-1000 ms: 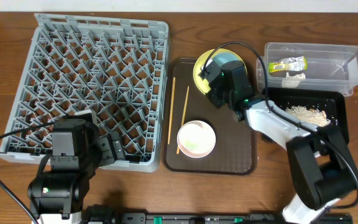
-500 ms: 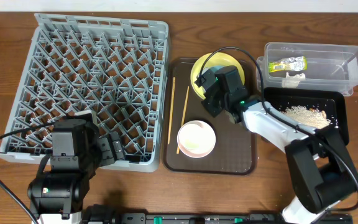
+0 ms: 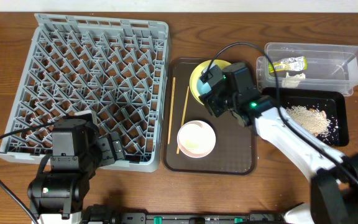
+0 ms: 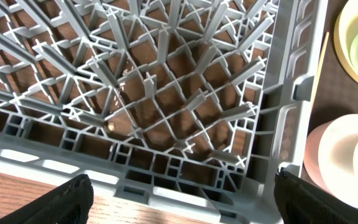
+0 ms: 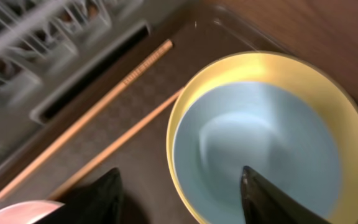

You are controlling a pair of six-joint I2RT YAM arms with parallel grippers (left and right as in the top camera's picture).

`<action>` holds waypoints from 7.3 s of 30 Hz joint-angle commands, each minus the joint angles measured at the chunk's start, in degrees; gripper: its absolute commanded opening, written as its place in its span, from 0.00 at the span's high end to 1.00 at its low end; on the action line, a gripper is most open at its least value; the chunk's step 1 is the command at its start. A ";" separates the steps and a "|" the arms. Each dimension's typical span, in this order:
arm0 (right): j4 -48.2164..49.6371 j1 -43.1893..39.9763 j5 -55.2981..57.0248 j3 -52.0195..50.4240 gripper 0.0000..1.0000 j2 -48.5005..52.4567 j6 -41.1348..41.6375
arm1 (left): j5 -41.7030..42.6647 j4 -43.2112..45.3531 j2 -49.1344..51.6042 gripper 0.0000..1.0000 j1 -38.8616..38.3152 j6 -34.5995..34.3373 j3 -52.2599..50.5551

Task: Sort waste into correct bins and load items into the dishwasher
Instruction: 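Carry the blue bowl left and set it on the yellow plate, then grasp the pink cup with the right gripper and lift it, then hand the pink cup from the right gripper to the left gripper, then lower the cup upside down into the dish rack with the left gripper and release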

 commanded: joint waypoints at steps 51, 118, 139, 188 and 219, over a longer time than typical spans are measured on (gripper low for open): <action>-22.80 -9.31 -36.96 7.02 0.99 -12.35 15.23 | 51.43 25.86 14.29 0.06 -0.09 -10.71 1.01; -18.82 -10.91 -48.65 7.02 0.70 -12.31 15.15 | 71.28 73.26 30.25 0.66 -11.19 -22.97 0.98; -41.83 -16.06 -15.52 7.15 0.69 -14.51 5.97 | 15.63 29.16 23.43 0.76 -5.20 0.07 8.11; -48.13 -16.13 2.36 7.13 0.61 -24.28 5.86 | -9.01 -2.95 35.93 0.80 2.84 -3.65 13.53; -48.17 -16.13 2.34 7.13 0.61 -24.30 5.88 | -6.27 -1.14 42.97 0.20 3.04 -4.37 12.46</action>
